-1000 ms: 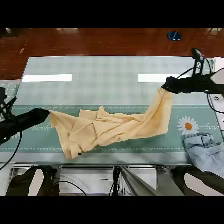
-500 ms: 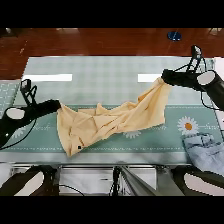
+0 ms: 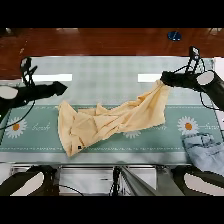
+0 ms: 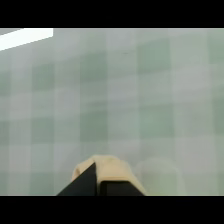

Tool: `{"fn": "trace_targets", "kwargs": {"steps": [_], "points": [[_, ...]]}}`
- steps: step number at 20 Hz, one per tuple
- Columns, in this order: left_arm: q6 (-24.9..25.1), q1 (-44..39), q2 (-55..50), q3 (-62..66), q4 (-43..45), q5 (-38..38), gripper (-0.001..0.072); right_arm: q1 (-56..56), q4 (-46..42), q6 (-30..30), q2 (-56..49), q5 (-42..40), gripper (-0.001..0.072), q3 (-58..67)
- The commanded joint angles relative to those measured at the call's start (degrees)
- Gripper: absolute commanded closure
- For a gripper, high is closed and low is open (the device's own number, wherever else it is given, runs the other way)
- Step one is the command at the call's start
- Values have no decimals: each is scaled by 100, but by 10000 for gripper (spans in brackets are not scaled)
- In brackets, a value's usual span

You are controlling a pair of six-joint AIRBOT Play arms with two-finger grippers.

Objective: Fold the shirts.

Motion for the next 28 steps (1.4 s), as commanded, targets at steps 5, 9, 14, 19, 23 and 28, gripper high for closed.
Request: {"fn": "trace_targets", "kwargs": {"steps": [5,9,14,19,23,28], "points": [[-981,-1307,-1709,1637,-26,-1512,94,2,0,-144,-2,466,690,-2],[-1296,-1620,-2494,1790,-4,-2365,94,2,0,-411,-2,599,690,-2],[-1397,-1711,-2920,1790,33,-2542,94,2,0,-494,-2,638,690,-2],[-1399,-1823,-3150,1790,57,-2581,113,2,2,-496,-2,638,690,-2],[-1222,-2033,-3252,1792,57,-2524,676,2,2,-494,-2,656,690,-2],[-1060,-1875,-2876,2205,164,-2907,681,-4,-79,-529,210,675,690,-2]]}}
